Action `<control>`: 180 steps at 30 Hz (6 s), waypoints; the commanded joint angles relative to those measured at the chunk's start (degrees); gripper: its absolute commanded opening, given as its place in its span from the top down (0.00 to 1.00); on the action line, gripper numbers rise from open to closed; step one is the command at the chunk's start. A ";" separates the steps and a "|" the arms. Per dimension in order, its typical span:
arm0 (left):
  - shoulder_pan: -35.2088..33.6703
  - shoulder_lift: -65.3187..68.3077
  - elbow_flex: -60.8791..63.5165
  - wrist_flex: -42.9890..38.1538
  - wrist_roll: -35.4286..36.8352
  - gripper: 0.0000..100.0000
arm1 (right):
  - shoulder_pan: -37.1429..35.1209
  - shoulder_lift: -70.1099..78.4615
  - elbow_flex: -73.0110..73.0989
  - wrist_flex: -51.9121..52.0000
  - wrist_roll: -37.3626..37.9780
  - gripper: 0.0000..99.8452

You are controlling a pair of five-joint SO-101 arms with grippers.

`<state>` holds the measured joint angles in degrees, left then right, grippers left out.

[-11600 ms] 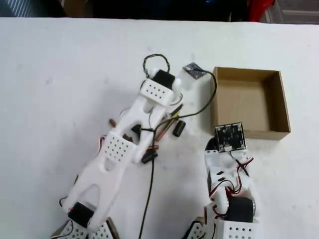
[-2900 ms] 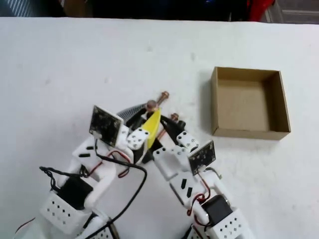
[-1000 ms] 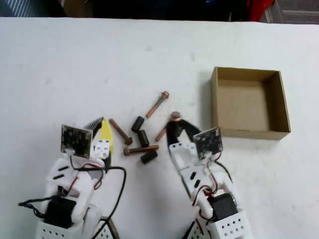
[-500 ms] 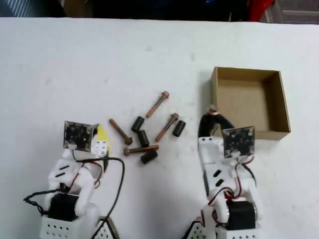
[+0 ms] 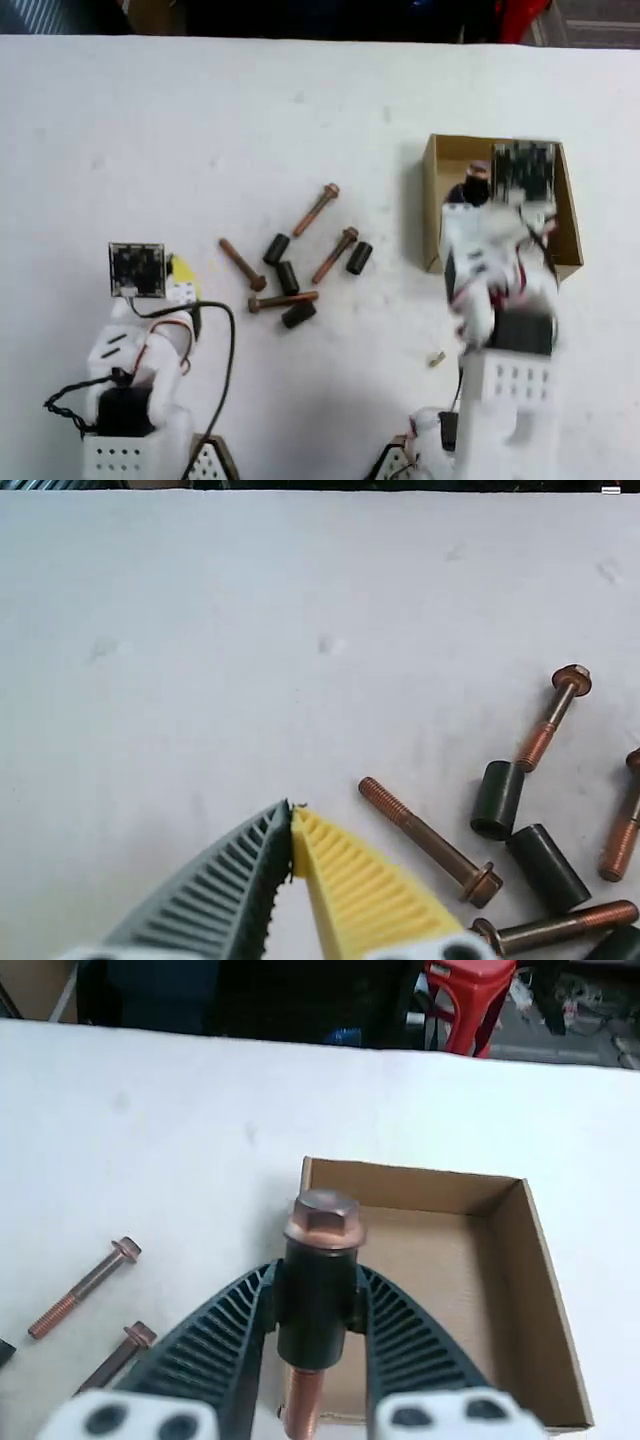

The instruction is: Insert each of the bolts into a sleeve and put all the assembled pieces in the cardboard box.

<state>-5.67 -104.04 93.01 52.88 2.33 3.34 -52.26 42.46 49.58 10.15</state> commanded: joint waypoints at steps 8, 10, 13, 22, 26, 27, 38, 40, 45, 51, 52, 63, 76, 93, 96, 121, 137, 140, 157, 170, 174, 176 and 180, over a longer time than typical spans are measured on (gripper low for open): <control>-0.57 -0.66 -0.35 -0.09 -0.44 0.98 | 0.48 30.46 -18.02 -0.40 5.54 0.98; -0.57 -0.66 -0.26 -0.09 -0.44 0.98 | 0.48 34.86 -20.84 -0.40 5.54 0.98; -0.57 -0.66 -0.18 -0.09 -0.44 0.98 | 0.48 41.27 -24.97 -0.40 5.54 0.98; -0.57 -0.66 -0.09 -0.09 -0.44 0.98 | 3.38 59.21 -38.15 -0.40 5.63 0.98; -0.57 -0.66 -0.09 -0.09 -0.44 0.98 | 4.97 65.45 -42.11 -0.40 5.63 0.98; -0.57 -0.66 -0.09 -0.09 -0.44 0.98 | 5.14 66.68 -42.81 -0.40 5.63 0.98; -0.57 -0.66 -0.09 -0.09 -0.44 0.98 | 4.53 75.56 -45.63 -0.31 10.90 0.98; -0.57 -0.66 -0.09 -0.09 -0.44 0.98 | 4.53 76.18 -45.63 -0.31 11.16 0.98; -0.57 -0.66 0.35 -0.18 -0.44 0.98 | 4.18 76.18 -45.63 -0.04 11.34 0.92; -0.57 -0.66 1.76 -2.64 -0.44 0.98 | 4.18 76.18 -45.54 -0.04 11.34 0.88; -0.57 -0.66 1.76 -2.55 -0.44 0.98 | 4.09 76.18 -45.54 -0.04 11.34 0.88; -0.57 -0.66 1.76 -2.55 -0.44 0.98 | 3.56 63.96 -45.45 5.58 11.25 0.88; -0.57 -0.66 1.41 -2.11 -0.44 0.98 | -7.08 39.34 -45.19 25.63 9.93 0.88; -0.57 -0.66 1.32 -2.20 -0.44 0.98 | -20.35 33.54 -45.19 42.51 -13.80 0.88; -0.57 -0.66 1.32 -2.46 -0.44 0.98 | -21.32 32.04 -45.19 42.51 -16.62 0.88; -0.57 -0.66 1.23 -2.55 -0.53 0.98 | -24.84 20.53 -11.52 19.38 -22.51 0.88; -0.57 -0.66 1.41 -2.55 -0.53 0.98 | -25.01 24.75 -4.13 11.30 -34.99 0.87; -0.57 -0.66 1.49 -2.55 -0.53 0.98 | -25.01 31.34 -5.45 11.12 -34.99 0.87; -0.31 -0.66 1.49 -2.55 -0.53 0.98 | -24.57 57.19 -25.23 13.41 -43.96 0.88; -0.31 -0.66 1.58 -2.55 -0.53 0.98 | -22.20 62.20 -28.04 12.00 -44.40 0.88; -0.22 -0.66 1.58 -2.55 -0.53 0.98 | -21.85 62.29 -28.04 11.74 -44.48 0.88; -0.22 -0.66 1.58 -2.55 -0.53 0.98 | -21.85 62.29 -28.04 11.74 -45.98 0.88; -0.22 -0.66 1.67 -2.55 -0.53 0.98 | -22.20 64.04 -28.31 11.74 -46.77 0.88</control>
<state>-5.76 -104.04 95.30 51.82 2.33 -19.25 11.65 16.44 61.89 -35.74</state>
